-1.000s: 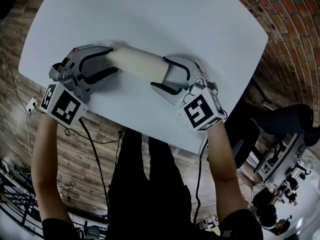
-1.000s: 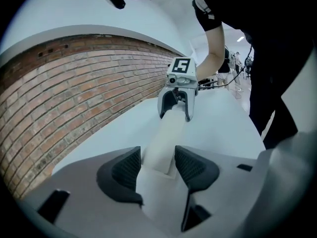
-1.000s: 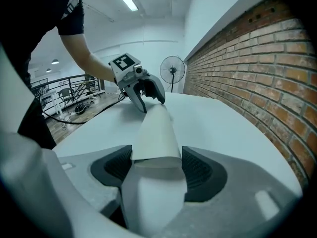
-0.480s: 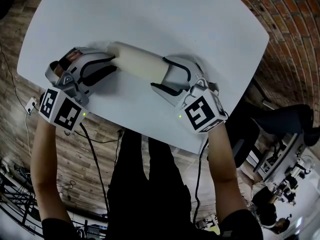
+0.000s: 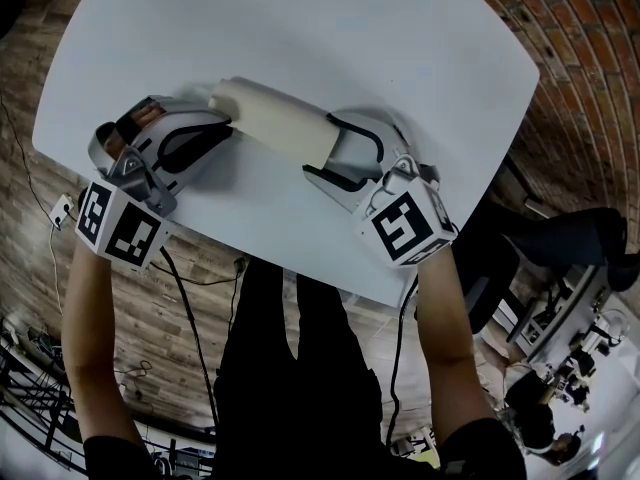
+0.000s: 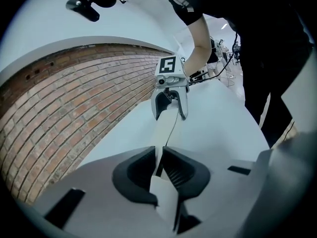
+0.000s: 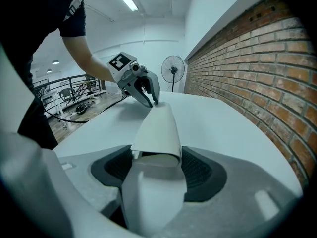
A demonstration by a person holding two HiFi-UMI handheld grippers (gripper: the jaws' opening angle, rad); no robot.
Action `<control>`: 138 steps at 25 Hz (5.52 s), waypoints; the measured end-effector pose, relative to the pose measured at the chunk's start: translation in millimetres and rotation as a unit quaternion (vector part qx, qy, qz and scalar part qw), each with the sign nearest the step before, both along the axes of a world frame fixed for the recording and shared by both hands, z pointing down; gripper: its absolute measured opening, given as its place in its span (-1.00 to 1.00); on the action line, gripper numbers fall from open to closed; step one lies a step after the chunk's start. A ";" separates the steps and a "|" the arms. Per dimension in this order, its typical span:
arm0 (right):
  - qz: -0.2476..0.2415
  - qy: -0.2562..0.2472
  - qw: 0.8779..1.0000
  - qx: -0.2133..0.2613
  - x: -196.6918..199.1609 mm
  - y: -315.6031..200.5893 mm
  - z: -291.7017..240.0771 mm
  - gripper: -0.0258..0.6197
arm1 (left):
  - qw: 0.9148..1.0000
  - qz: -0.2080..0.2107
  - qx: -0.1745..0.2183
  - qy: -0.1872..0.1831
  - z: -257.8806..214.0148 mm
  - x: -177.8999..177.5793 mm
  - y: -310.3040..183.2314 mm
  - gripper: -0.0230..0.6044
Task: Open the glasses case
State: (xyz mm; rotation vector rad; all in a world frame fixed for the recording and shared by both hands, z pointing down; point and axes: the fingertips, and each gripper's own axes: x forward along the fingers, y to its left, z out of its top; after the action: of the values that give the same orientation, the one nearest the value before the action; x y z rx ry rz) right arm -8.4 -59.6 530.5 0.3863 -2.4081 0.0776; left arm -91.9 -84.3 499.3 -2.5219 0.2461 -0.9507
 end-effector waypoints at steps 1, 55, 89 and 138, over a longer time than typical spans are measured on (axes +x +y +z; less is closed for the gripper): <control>0.000 0.000 1.000 0.000 -0.1 -0.1 0.1 0.04 | 1.000 -0.001 0.000 0.002 -0.1 -0.2 0.0 -0.79; 0.080 -0.036 0.996 0.018 10.9 -9.6 -19.1 0.04 | 0.990 -0.076 -0.067 0.100 -20.1 3.0 -27.5 -0.86; 0.120 -0.048 0.991 0.015 15.4 -11.2 -19.1 0.04 | 0.962 -0.112 -0.117 0.218 -30.2 30.1 -83.4 -0.86; 0.170 -0.089 0.981 0.013 44.3 52.1 -84.1 -0.07 | 0.911 -0.318 -0.101 0.243 -51.9 -36.9 -15.5 -0.70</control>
State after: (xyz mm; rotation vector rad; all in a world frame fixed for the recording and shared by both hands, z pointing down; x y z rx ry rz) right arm 35.9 -7.5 446.4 0.8306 -2.4958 0.2432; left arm -128.8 -99.8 447.4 -2.8939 1.2385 -0.5408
